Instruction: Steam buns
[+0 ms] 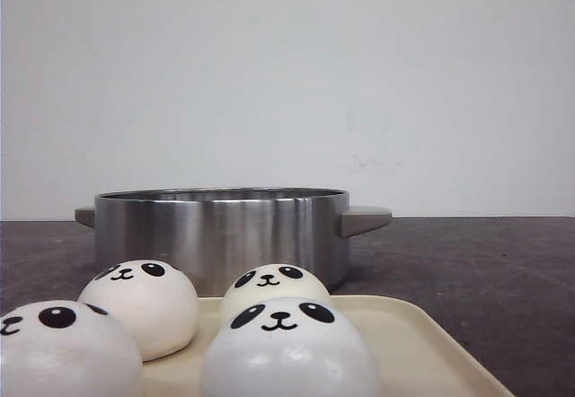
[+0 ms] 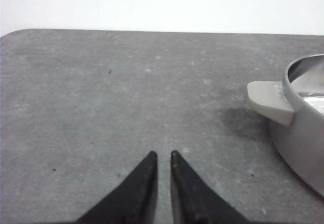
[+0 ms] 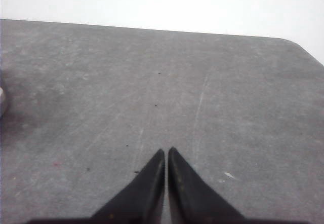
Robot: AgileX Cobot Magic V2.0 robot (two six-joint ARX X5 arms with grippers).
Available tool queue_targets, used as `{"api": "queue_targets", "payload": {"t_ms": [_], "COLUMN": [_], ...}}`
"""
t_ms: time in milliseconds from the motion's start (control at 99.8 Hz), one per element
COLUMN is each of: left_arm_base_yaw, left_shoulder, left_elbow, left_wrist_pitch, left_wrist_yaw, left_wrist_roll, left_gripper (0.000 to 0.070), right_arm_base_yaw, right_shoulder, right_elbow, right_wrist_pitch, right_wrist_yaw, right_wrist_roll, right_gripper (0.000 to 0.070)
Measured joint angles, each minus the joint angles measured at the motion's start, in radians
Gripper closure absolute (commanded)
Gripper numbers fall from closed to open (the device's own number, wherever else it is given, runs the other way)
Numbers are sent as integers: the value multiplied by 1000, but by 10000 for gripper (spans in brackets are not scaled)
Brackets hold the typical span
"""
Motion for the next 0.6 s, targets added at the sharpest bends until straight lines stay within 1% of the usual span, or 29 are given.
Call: {"api": "queue_targets", "payload": {"t_ms": [150,220,290,381,461,601], "left_arm_base_yaw": [0,0,0,0,0,0], "left_shoulder": [0,0,0,0,0,0], "left_elbow": [0,0,0,0,0,0], "left_wrist_pitch": [0,0,0,0,1,2], "left_wrist_yaw": [0,0,-1,-21,-43,-44], "left_wrist_roll": [0,0,4,14,18,18], "left_gripper": [700,700,700,700,700,700], "right_arm_base_yaw": [0,0,0,0,0,0], "right_shoulder": [0,0,0,0,0,0], "right_elbow": [0,-1,-1,-1,-1,-1], "right_wrist_pitch": [2,30,74,127,150,179], "right_wrist_yaw": [0,0,-13,-56,-58,-58], "right_wrist_roll": [0,2,23,70,93,106], "right_gripper": [694,694,694,694,694,694]}}
